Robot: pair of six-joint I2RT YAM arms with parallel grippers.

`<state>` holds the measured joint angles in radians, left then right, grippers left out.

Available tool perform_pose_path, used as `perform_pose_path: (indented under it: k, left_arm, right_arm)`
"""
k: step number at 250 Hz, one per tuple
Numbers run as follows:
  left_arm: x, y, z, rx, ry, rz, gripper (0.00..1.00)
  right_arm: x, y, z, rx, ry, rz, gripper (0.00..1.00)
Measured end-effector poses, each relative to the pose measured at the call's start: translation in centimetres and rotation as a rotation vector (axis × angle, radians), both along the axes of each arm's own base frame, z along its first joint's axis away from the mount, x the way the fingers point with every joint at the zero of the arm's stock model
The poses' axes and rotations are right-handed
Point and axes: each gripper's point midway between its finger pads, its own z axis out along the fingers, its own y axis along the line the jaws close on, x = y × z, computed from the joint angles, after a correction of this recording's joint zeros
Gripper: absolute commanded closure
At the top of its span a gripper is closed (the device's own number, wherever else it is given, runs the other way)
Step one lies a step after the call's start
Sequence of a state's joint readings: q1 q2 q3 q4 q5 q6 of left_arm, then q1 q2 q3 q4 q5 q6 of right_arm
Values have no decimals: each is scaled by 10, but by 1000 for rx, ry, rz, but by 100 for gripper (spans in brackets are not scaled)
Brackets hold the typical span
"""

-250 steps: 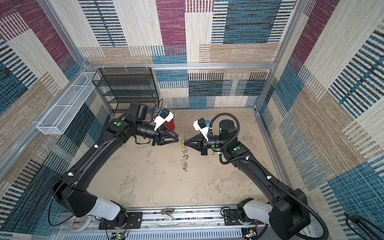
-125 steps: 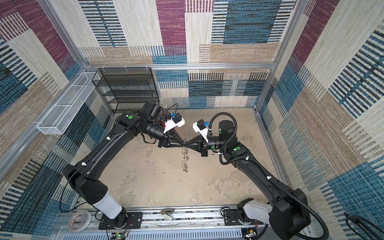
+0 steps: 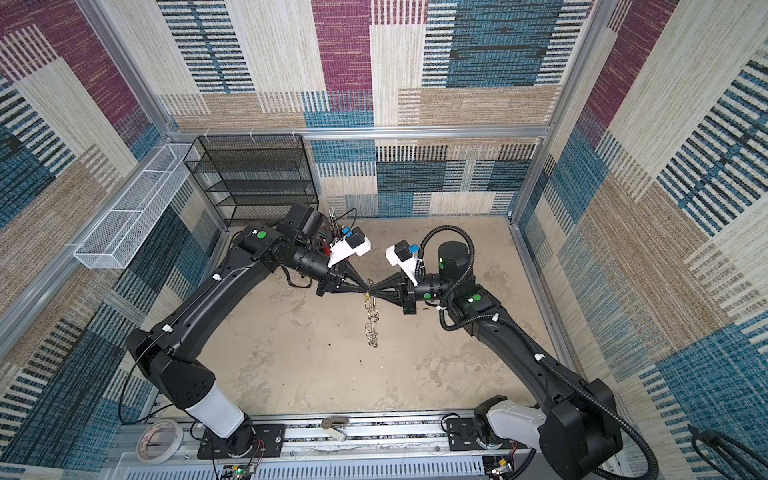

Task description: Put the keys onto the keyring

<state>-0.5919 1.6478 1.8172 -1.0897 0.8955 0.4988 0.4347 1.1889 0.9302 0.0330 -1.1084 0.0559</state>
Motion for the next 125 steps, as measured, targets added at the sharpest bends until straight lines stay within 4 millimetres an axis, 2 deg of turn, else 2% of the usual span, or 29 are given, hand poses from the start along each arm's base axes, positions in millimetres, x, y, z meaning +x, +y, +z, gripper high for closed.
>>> perform_pose_path:
  k: [15, 62, 125]
  left_arm:
    - [0, 2, 0, -8, -24, 15, 100]
    - [0, 9, 6, -44, -77, 86, 100]
    - [6, 11, 14, -113, -106, 167, 100]
  right_arm:
    - [0, 0, 0, 0, -1, -1, 87]
    - [0, 0, 8, 19, -19, -2, 72]
    - [-1, 0, 11, 27, -19, -2, 67]
